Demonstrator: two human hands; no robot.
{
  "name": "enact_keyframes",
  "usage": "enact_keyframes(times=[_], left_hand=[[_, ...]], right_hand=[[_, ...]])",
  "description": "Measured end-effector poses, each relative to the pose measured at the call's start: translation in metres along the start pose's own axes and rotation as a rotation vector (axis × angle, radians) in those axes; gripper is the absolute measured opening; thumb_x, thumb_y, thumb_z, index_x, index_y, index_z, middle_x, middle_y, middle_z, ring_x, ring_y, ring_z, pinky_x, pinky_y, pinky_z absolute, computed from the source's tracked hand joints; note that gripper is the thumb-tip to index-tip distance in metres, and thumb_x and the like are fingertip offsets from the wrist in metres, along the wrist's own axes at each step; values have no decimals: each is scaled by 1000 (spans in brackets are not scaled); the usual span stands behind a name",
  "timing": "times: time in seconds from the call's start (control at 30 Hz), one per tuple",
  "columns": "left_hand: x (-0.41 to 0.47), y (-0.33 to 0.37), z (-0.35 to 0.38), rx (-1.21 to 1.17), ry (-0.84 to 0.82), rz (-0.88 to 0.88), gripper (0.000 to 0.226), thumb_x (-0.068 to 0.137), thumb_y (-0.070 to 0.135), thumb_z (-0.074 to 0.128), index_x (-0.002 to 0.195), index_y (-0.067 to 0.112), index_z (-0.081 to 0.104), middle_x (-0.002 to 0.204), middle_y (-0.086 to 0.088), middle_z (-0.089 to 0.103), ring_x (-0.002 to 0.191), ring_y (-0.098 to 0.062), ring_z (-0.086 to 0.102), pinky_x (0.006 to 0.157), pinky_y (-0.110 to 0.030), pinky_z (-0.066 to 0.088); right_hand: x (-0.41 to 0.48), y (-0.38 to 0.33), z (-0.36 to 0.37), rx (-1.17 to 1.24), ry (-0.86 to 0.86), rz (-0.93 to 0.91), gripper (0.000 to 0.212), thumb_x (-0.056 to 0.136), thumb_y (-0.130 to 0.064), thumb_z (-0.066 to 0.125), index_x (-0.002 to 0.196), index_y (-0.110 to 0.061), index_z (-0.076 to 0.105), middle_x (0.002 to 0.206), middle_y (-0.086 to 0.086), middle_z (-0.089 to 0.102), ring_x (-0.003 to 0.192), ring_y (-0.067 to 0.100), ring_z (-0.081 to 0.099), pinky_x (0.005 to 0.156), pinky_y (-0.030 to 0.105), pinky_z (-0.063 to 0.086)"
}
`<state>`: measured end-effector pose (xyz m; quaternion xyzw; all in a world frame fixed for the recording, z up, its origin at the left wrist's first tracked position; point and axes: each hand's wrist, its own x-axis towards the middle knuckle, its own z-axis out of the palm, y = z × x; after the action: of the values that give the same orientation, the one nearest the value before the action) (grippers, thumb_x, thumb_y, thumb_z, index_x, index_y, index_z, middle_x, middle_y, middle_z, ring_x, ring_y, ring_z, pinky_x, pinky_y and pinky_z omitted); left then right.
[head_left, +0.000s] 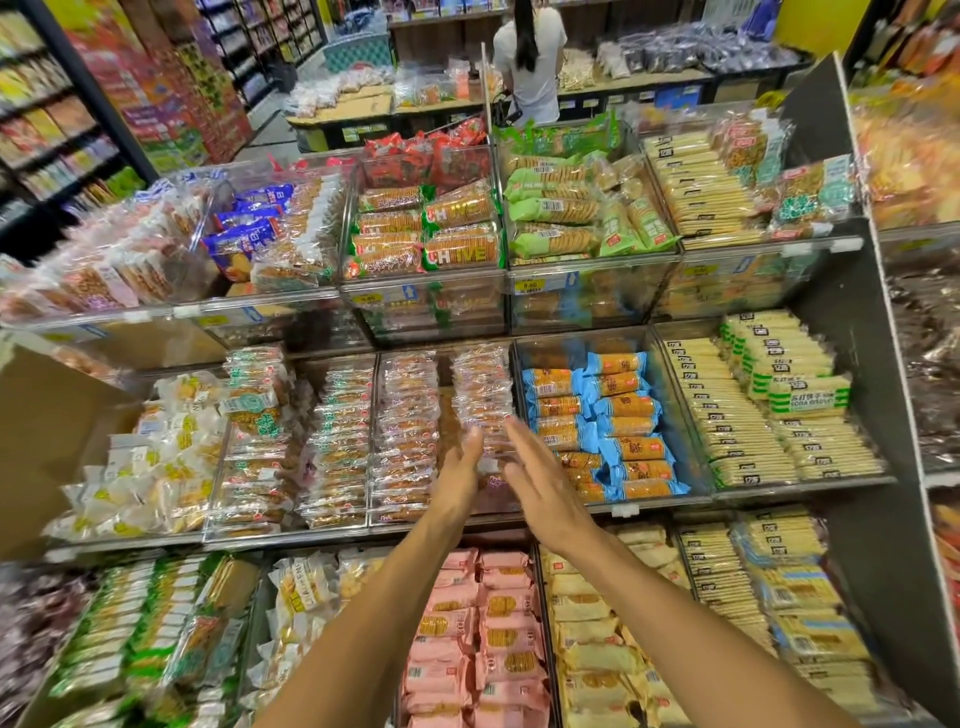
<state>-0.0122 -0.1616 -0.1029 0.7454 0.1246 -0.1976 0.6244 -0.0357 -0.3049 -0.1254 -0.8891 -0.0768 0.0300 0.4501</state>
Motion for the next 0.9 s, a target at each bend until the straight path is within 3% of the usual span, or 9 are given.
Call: enact_keyframes(times=[0.07,0.13,0.23,0.33,0.43,0.5,0.67,0.8,0.9], left_hand=[[0,-3,0,-46,52,4,98,93,81,46,161,13,30,155,-4,46,144,-30,46,119,-50,38],[-4,-2,0,-92,51,-19,100,90,83,51,161,14,31,152,-1,48,142,-26,46,120,-48,37],[0,2,-3,-300,36,-27,78,100,76,31,161,27,32,145,0,50,141,-26,44,118,-46,33],[4,8,5,-245,88,-10,94,90,88,36,163,29,30,147,-3,60,147,-41,41,122,-65,26],[7,-1,13,-44,261,-3,80,101,62,52,159,10,37,151,-9,55,142,-34,47,116,-48,37],[11,-9,12,8,245,-37,78,102,54,56,156,-1,38,157,-17,47,140,-35,49,109,-43,40],[19,-15,3,-3,158,-10,78,101,46,63,159,0,35,158,-14,46,140,-29,50,115,-42,44],[4,-32,7,124,163,188,57,106,34,59,157,12,44,129,17,66,107,3,67,93,-18,55],[5,-37,5,213,144,244,68,105,42,57,163,17,32,133,9,65,117,-6,65,98,-24,55]], right_hand=[[-1,-4,-1,316,176,217,54,113,-49,27,165,-33,23,171,-13,21,157,8,18,123,31,18],[4,-3,0,441,234,363,58,111,-54,22,164,-32,25,170,-11,25,157,13,21,119,27,17],[14,0,6,286,155,469,77,102,-71,16,167,-30,15,173,-6,19,160,22,17,126,43,15],[24,-3,13,163,92,528,81,104,-71,22,168,-24,8,175,3,11,160,29,15,127,52,17],[32,-10,18,138,62,571,81,105,-69,24,168,-22,5,175,5,11,159,30,18,125,53,21],[35,-10,21,176,66,574,81,104,-69,25,168,-23,3,175,5,10,159,30,19,125,53,22],[33,-5,22,188,96,550,76,107,-64,27,168,-26,3,174,4,15,157,30,25,122,51,27],[21,1,20,123,82,409,73,109,-56,32,167,-27,0,172,6,22,149,30,41,109,41,41],[20,7,20,28,63,339,76,108,-57,34,167,-22,0,172,8,23,149,30,42,111,40,42]])
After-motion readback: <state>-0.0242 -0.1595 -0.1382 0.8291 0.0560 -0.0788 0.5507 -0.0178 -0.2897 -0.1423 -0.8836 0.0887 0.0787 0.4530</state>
